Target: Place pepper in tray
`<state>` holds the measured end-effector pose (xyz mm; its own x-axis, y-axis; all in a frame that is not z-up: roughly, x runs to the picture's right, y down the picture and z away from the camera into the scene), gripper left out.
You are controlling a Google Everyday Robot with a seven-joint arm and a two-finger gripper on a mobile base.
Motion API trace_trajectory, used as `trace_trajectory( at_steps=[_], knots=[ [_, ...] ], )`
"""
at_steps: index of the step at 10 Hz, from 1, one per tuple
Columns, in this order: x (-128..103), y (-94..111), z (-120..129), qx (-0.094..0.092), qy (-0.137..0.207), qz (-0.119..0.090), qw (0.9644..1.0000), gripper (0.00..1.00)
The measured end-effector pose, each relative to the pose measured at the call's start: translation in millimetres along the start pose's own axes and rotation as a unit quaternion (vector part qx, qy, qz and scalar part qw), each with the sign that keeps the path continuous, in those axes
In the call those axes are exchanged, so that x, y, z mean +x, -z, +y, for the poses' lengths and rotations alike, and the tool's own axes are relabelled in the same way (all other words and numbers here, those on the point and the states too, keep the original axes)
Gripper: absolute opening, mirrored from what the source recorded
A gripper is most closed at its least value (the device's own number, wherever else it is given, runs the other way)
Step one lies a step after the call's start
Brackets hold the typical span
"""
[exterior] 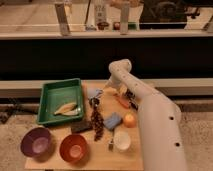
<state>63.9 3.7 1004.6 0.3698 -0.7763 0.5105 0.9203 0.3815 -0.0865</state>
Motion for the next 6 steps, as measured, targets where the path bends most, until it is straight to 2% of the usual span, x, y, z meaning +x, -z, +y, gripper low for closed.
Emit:
trace_trajectory(
  at_steps=[4,6],
  knots=[
    [-5.0,-2.0,4.7,-0.021,0.039,-0.022,0.9988,0.8],
    [-6.8,-4.1,4.8,-0.03,0.053,-0.023,0.9979,0.8]
  ],
)
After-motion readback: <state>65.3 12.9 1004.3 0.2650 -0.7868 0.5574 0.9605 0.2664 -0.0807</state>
